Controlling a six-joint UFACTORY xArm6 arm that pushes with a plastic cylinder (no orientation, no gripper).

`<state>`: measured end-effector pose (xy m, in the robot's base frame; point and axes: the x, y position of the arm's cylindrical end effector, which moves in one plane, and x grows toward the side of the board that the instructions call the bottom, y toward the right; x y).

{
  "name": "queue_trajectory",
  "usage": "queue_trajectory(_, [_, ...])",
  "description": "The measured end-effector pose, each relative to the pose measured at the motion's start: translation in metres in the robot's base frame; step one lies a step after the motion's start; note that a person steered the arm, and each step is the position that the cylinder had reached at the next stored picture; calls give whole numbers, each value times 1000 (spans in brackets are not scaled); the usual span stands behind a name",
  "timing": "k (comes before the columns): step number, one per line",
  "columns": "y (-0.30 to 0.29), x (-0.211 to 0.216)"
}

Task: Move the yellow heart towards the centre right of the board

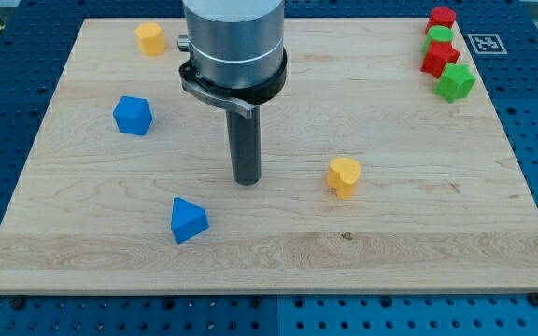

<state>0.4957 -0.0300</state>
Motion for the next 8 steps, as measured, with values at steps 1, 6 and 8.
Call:
queue_trajectory(1, [41,0])
queue_trajectory(6, [123,-2])
queue_trajectory(8, [122,-23])
